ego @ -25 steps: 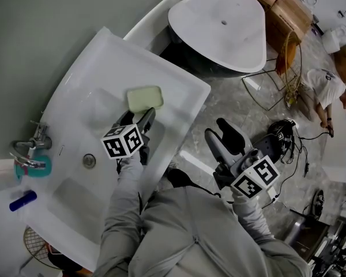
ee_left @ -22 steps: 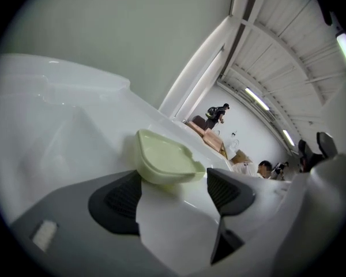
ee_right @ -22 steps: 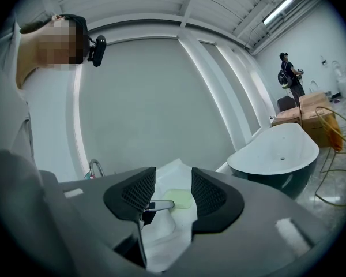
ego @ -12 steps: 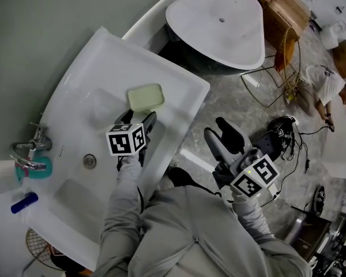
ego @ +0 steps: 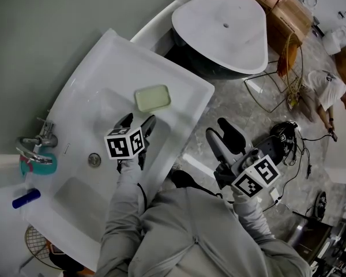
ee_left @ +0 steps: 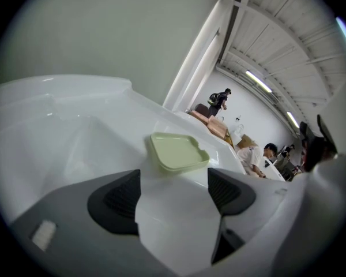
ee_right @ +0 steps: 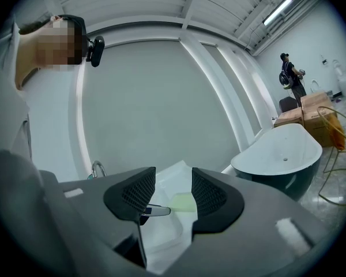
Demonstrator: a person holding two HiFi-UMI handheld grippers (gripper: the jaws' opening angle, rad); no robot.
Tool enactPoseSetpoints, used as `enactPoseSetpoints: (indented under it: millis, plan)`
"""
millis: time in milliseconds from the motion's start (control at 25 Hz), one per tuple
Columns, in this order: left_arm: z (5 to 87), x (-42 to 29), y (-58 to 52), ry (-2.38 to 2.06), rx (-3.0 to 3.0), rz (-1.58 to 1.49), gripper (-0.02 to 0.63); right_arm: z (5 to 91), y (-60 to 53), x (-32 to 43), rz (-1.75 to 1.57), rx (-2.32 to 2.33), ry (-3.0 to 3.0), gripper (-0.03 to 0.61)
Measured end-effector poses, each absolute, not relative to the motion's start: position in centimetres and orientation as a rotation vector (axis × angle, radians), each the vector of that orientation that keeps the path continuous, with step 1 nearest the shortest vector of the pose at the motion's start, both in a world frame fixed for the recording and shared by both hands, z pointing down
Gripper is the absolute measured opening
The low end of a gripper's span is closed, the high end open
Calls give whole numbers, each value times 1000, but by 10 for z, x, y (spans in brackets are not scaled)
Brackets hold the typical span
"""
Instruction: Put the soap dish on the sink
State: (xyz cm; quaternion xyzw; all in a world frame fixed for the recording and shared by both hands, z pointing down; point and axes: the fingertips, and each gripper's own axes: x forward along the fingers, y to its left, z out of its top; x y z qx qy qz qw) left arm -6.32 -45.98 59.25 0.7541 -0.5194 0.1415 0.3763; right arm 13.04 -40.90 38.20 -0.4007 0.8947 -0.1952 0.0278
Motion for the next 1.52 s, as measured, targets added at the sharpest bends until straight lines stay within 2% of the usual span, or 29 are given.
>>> enactPoseSetpoints:
  millis: [880,1520]
  plan:
    - [428,-122,-402,-1709,2207,64,393,359,-406,88,-483,-1137,2809,187]
    - [368,-152,-329,-1902,2299,-124,393,346,-385,69,-404,-1135,2816,187]
